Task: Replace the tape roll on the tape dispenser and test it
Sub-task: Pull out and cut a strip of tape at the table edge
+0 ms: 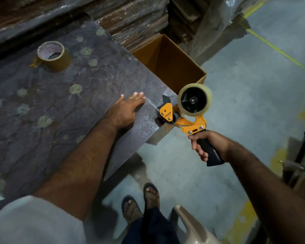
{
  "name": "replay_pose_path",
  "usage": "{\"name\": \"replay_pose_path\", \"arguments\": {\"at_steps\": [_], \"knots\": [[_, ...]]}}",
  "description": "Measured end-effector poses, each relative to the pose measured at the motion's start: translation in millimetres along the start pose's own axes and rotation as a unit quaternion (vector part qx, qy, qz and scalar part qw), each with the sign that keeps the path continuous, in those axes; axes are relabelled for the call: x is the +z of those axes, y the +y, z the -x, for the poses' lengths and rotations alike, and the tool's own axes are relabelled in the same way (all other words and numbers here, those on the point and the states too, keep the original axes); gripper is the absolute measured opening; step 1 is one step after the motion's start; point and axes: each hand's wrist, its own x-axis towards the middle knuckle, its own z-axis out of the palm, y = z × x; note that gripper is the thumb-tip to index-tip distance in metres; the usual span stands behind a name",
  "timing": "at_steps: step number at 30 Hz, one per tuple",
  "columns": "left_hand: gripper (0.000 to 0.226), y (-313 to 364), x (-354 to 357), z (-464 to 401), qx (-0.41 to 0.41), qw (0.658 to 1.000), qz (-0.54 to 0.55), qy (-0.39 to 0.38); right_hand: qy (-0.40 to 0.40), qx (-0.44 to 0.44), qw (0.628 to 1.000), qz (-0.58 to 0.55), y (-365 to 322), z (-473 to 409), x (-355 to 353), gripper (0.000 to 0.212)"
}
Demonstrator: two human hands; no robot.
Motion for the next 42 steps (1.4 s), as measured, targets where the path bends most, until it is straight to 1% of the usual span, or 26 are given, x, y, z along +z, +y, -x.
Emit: {"name": "replay_pose_path", "arguments": {"at_steps": [2, 4, 6, 8, 9, 11, 13, 16, 19, 22, 24, 27, 28, 30, 31, 32, 34, 36, 39, 40, 42], "knots": [[0.073, 6, -2, 0, -0.006, 1.0, -0.019, -0.014, -0.016, -0.011, 0.999, -0.046, 7, -2, 0, 0.028], [0.072, 18, -1, 1, -0.008, 0.999, -0.053, -0.011, -0.033, -0.026, 0.995, -0.086, 12, -4, 1, 0.022], [0.072, 34, 2, 1, 0.016, 0.997, -0.073, -0.011, -0.04, -0.039, 0.993, -0.104, 15, -6, 2, 0.021], [0.072, 45, 8, 1, 0.043, 0.997, -0.058, -0.028, -0.04, -0.054, 0.992, -0.103, 17, -7, 1, 0.025], [0.074, 47, 11, -1, 0.043, 0.997, -0.039, -0.042, -0.04, -0.062, 0.993, -0.097, 17, -7, 0, 0.026], [0.077, 45, 15, -5, 0.022, 0.998, -0.013, -0.059, -0.039, -0.059, 0.995, -0.074, 15, -7, 0, 0.025], [0.076, 42, 11, -8, 0.008, 0.997, -0.022, -0.071, -0.032, -0.031, 0.997, -0.062, 11, -6, 1, 0.025], [0.075, 44, 5, -5, 0.022, 0.996, -0.034, -0.083, 0.025, -0.018, 0.998, -0.06, 6, -3, 6, 0.028], [0.084, 41, 5, 1, 0.034, 0.996, -0.024, -0.081, 0.107, -0.067, 0.992, -0.016, 11, -1, 16, 0.028], [0.077, 36, 7, 3, 0.046, 0.994, -0.029, -0.092, 0.157, -0.102, 0.982, 0.027, 21, -4, 26, 0.021], [0.072, 35, 6, 5, 0.056, 0.993, -0.041, -0.094, 0.164, -0.105, 0.98, 0.037, 24, -3, 28, 0.016], [0.078, 37, 2, 5, 0.056, 0.991, -0.048, -0.11, 0.158, -0.094, 0.983, 0.024, 32, 6, 19, 0.016], [0.076, 38, 1, 5, 0.053, 0.991, -0.043, -0.116, 0.155, -0.086, 0.984, 0.021, 34, 8, 15, 0.016], [0.06, 45, -2, 4, 0.032, 0.991, 0.0, -0.127, 0.144, -0.074, 0.987, 0.017, 38, 11, 10, 0.019], [0.053, 49, -4, 3, 0.008, 0.992, 0.034, -0.122, 0.141, -0.072, 0.987, 0.015, 37, 11, 8, 0.022], [0.05, 51, -4, -1, -0.029, 0.992, 0.066, -0.108, 0.138, -0.071, 0.988, 0.014, 36, 10, 8, 0.026], [0.063, 52, -1, -10, -0.119, 0.987, 0.088, -0.062, 0.131, -0.069, 0.989, 0.013, 35, 7, 8, 0.029], [0.075, 46, 3, -22, -0.172, 0.984, 0.041, -0.036, 0.122, -0.067, 0.99, 0.001, 37, 5, 7, 0.031], [0.083, 27, 6, -30, -0.227, 0.973, -0.039, -0.006, 0.114, -0.064, 0.991, -0.011, 40, 3, 5, 0.032], [0.086, 22, 8, -30, -0.235, 0.97, -0.064, -0.003, 0.113, -0.065, 0.991, -0.01, 40, 2, 3, 0.032], [0.092, 28, 17, -23, -0.218, 0.97, -0.109, -0.005, 0.108, -0.065, 0.992, -0.009, 41, 2, 2, 0.032]]}}
